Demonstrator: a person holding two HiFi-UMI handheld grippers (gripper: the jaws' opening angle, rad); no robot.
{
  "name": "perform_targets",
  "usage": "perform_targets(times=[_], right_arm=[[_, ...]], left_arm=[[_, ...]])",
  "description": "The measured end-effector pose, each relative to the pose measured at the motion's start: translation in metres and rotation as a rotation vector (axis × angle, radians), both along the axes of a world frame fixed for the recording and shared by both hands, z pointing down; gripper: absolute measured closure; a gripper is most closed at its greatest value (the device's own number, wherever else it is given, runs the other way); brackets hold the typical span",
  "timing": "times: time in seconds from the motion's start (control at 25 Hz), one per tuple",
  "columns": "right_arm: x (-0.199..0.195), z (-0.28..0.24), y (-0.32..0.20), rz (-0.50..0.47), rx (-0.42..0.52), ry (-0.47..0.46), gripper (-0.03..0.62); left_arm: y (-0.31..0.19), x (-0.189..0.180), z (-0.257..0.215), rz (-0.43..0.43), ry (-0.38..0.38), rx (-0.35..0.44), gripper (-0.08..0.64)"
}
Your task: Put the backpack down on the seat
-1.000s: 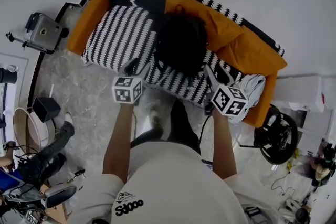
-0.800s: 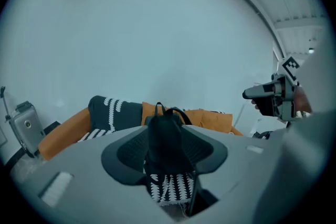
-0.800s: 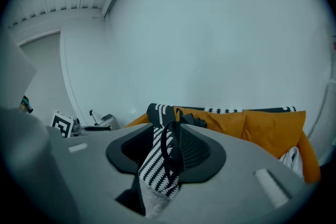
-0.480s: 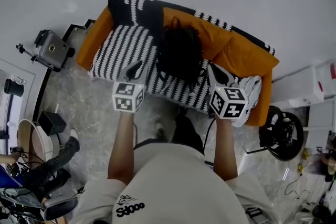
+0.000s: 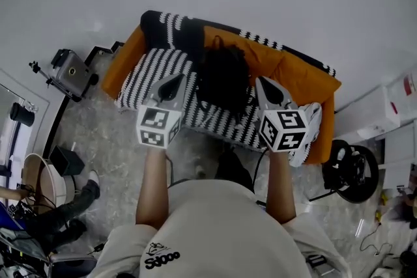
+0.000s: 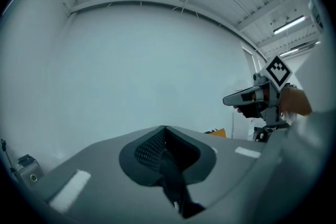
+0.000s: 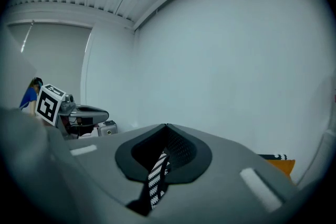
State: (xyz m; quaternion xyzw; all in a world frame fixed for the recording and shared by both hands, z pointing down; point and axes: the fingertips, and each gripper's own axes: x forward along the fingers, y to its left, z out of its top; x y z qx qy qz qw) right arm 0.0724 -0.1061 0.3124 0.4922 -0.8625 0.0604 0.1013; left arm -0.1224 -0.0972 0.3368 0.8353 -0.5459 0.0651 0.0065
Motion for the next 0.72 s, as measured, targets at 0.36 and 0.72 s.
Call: perform_targets(times=[0.36, 0.72], right_arm=[[-0.005, -0.038, 0.04, -0.076, 0.099, 0.045, 0.589], [-0.009, -0.04, 0.05, -0.119, 0.091, 0.089, 0.589]], left_arm=[[0.041, 0.018, -0.038, 0.027, -0.019, 0.078, 0.549], [0.053, 0.03, -0.059, 0.036, -0.077, 0.108, 0.549]])
